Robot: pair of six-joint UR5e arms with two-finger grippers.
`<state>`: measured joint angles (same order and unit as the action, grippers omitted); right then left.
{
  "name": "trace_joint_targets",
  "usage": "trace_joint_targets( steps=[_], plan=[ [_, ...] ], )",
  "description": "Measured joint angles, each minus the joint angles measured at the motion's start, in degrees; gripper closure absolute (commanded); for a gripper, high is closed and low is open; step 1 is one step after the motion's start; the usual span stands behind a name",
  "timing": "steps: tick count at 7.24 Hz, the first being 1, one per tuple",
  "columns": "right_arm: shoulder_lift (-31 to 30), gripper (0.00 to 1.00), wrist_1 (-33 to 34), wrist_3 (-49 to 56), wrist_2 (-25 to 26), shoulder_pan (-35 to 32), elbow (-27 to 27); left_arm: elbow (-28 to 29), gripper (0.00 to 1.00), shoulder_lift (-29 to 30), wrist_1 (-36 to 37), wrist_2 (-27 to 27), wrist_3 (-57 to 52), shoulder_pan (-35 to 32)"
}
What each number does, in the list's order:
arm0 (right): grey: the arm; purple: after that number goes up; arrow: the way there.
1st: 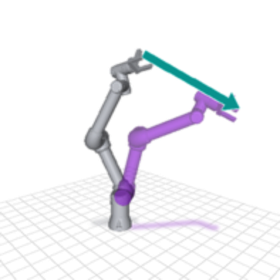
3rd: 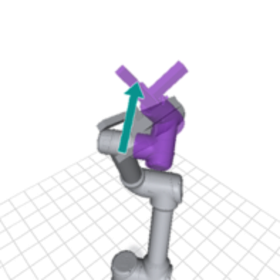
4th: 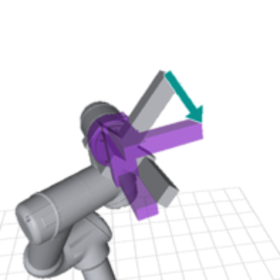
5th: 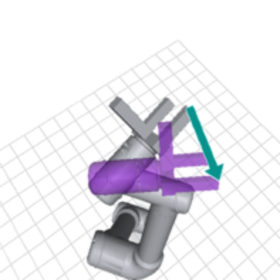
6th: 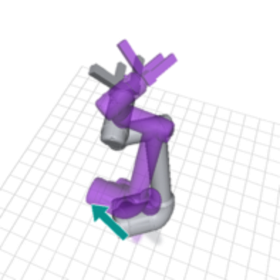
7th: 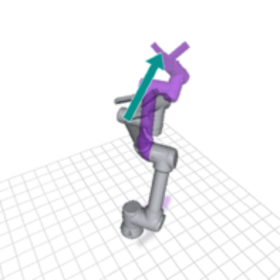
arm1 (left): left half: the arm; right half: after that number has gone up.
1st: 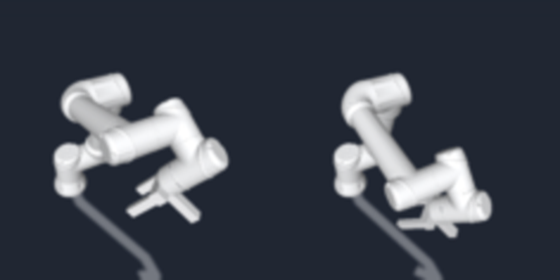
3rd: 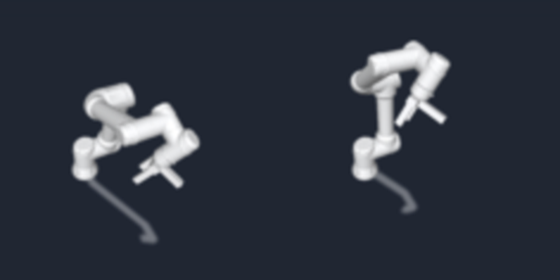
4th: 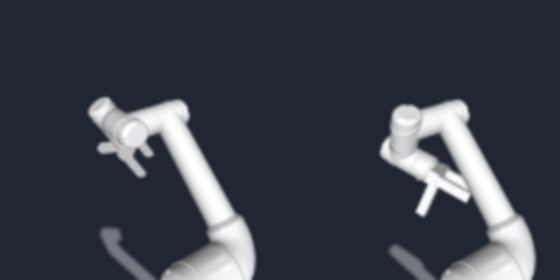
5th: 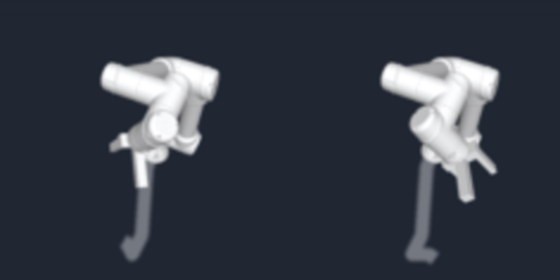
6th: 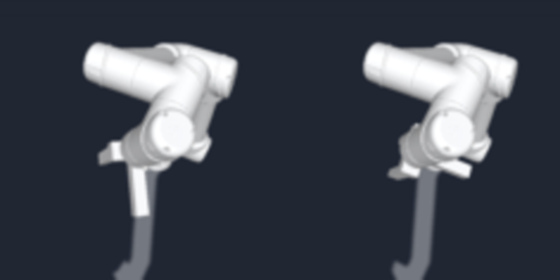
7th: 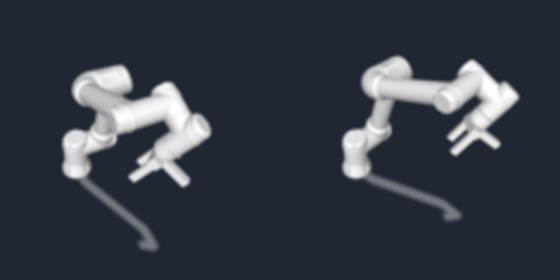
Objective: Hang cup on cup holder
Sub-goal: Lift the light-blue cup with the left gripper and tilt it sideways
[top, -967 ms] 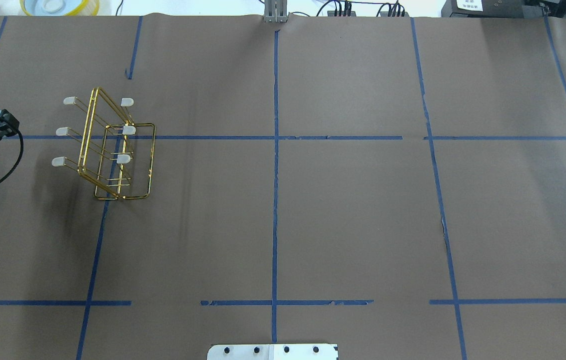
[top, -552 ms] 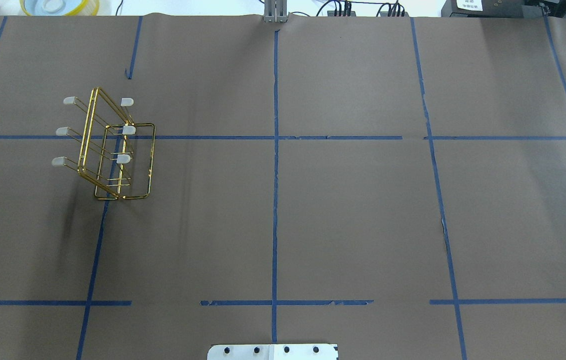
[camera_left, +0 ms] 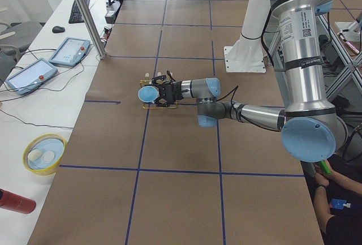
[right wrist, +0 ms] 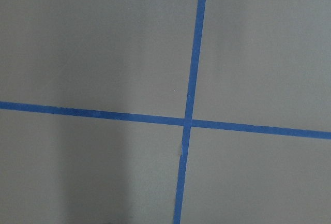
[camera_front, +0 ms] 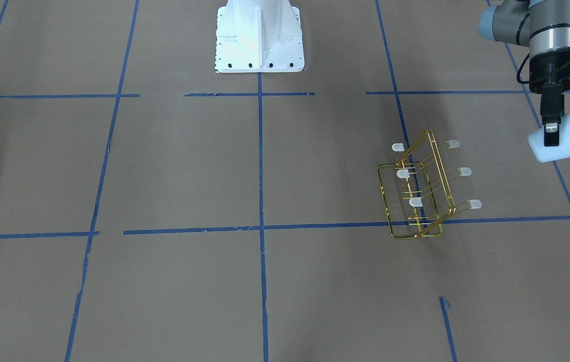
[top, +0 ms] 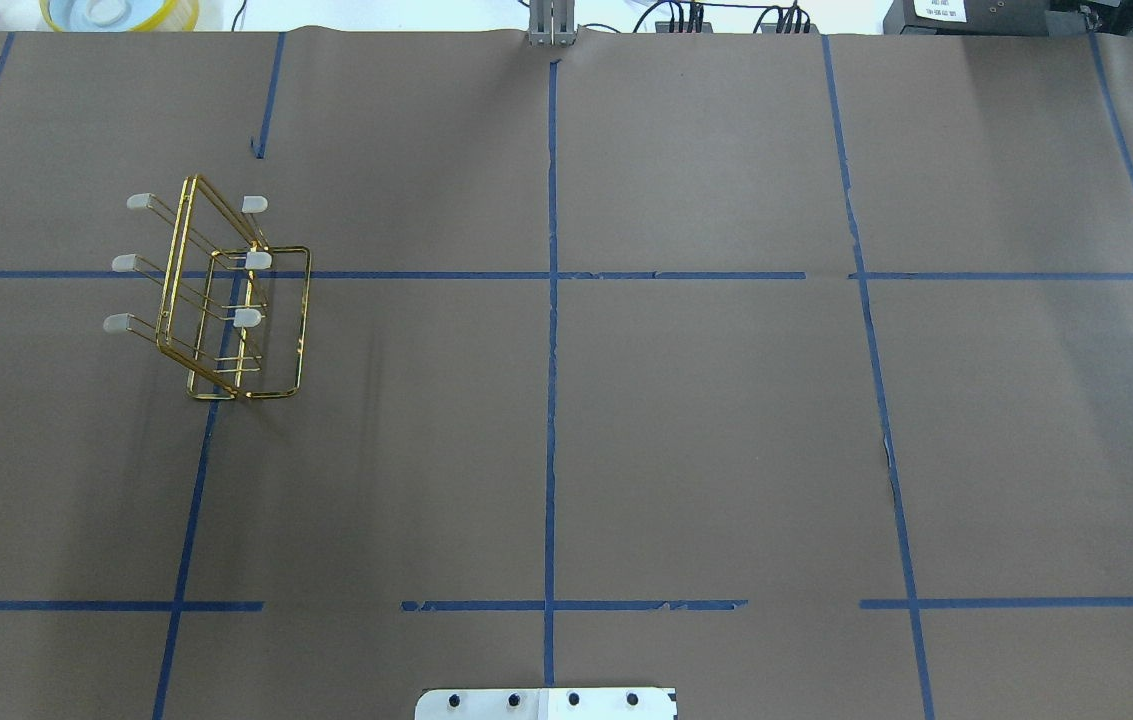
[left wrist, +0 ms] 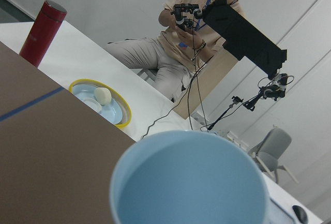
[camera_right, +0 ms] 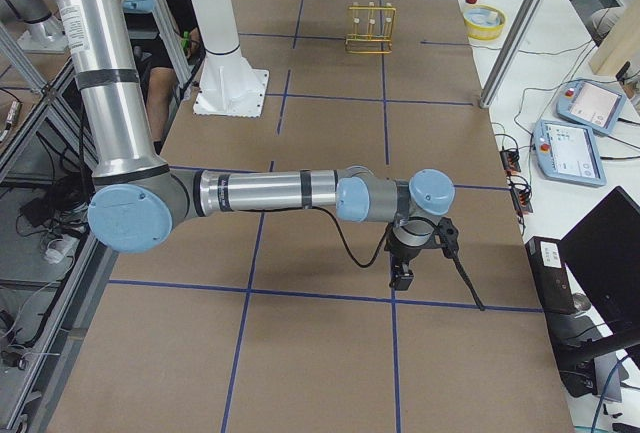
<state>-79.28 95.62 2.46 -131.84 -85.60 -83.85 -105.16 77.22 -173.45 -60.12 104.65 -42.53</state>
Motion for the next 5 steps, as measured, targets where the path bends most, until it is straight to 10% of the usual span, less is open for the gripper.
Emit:
trace_joint_targets(
  steps=[5],
  plan=[
    [0.00,0.00,0.00,0.00,0.00,0.03,0.00,-0.68,1.00,-0.64,-13.75,0.16,36.82,0.84]
  ],
)
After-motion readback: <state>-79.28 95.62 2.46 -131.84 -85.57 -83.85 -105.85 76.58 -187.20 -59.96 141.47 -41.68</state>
